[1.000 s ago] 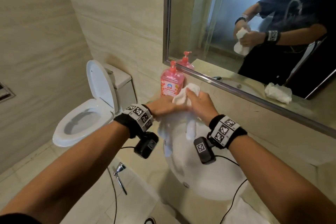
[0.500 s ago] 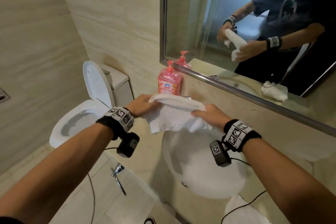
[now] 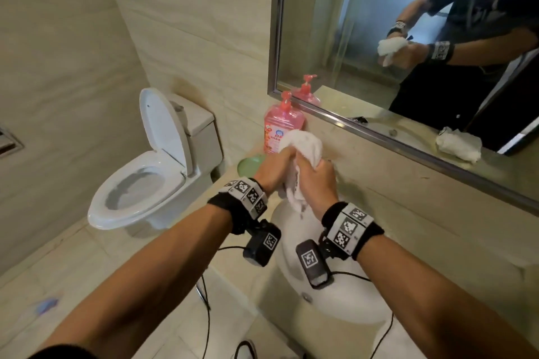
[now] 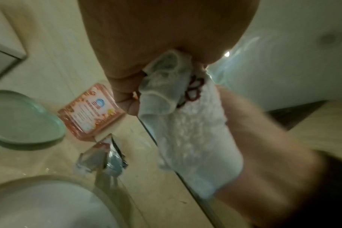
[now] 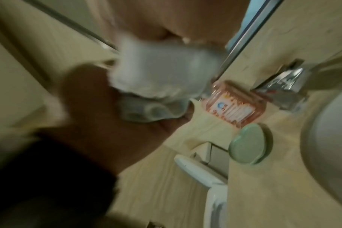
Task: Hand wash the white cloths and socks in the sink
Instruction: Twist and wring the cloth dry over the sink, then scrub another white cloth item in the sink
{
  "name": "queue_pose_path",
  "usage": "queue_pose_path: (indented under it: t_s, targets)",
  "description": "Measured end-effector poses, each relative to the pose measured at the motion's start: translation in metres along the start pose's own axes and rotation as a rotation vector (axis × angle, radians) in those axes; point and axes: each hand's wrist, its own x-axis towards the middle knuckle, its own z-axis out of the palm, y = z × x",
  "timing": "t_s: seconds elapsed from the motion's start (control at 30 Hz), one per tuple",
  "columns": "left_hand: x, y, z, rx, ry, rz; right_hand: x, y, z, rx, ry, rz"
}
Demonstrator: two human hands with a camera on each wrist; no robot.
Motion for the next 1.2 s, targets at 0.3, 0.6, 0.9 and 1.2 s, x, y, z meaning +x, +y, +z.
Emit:
queue_pose_path:
  t_s: [0.3, 0.6, 0.9, 1.2]
  targets:
    - [0.038, -0.051, -0.028, 0.914, -0.475, 0.044, 0.024, 0.06, -0.037, -0.512, -0.409, -0.081]
    - [0.08, -0.113, -0.003, 0.808, -0.425, 0.074, 0.048, 0.107, -0.109, -0.991, -0.684, 0.103]
    - [0.131, -0.152, 0.061, 0.772, -0.489, -0.034, 0.137, 0.139, -0.102, -0.507, -0.512, 0.212]
    - [0.168, -0.167, 0.09, 0.73, -0.452, -0.125, 0.174, 0.159, -0.079, -0.512, -0.503, 0.118]
